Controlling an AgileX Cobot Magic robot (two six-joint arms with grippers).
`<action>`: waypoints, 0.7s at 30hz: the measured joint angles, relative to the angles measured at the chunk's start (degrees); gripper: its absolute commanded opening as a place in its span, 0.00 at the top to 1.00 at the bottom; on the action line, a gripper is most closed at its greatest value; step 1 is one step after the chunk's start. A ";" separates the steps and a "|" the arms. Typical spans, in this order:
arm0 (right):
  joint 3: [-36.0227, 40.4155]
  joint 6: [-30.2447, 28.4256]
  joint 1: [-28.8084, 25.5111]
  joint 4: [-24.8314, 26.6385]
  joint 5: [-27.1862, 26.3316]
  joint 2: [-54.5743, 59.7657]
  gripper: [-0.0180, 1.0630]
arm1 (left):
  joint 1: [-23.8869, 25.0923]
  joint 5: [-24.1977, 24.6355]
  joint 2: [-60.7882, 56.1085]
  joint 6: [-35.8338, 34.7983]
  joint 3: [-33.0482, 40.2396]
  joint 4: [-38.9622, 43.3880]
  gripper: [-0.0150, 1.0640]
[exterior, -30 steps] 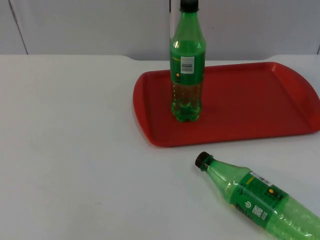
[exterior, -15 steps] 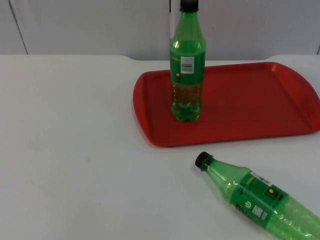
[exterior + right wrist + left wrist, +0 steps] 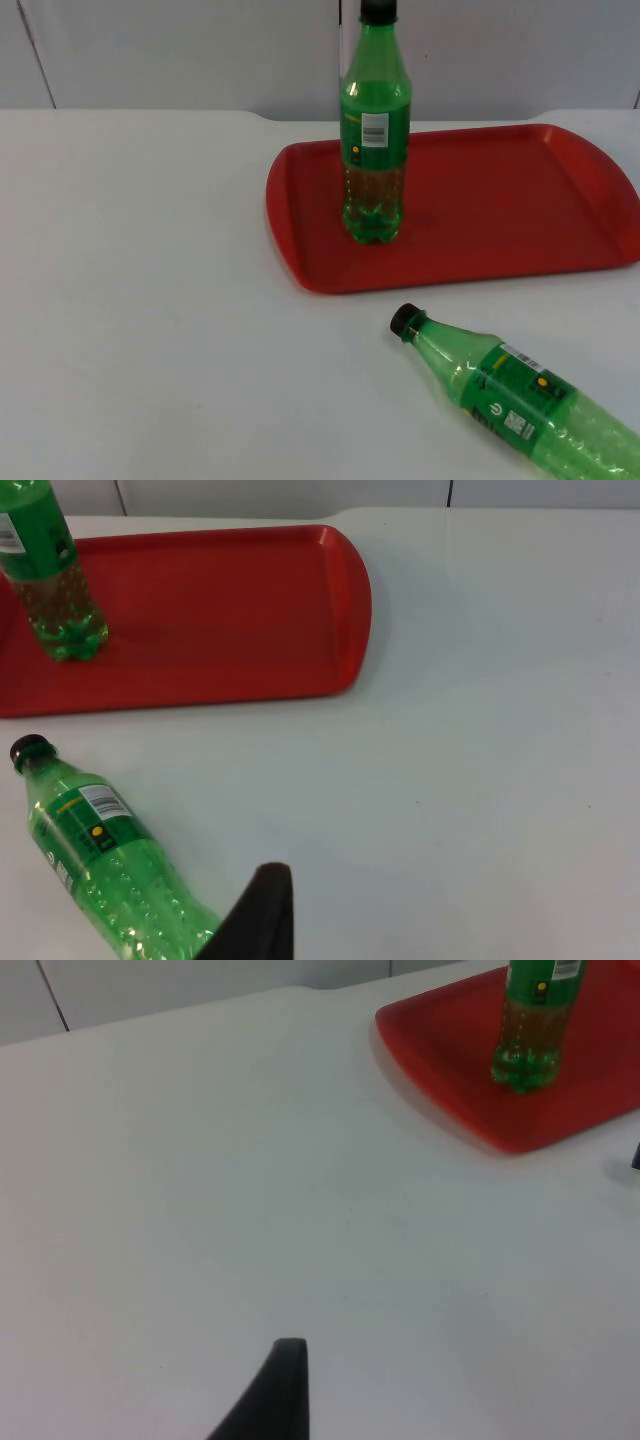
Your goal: Place the bottle upright on the tray.
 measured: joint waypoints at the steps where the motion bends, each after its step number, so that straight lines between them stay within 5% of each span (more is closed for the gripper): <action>1: 0.00 0.00 0.00 0.00 0.00 0.00 0.01 | 0.00 0.00 0.00 0.00 0.00 0.00 0.01; 21: -0.96 0.00 0.00 0.00 0.10 0.00 0.01 | 0.00 0.00 0.00 0.00 0.00 0.00 0.01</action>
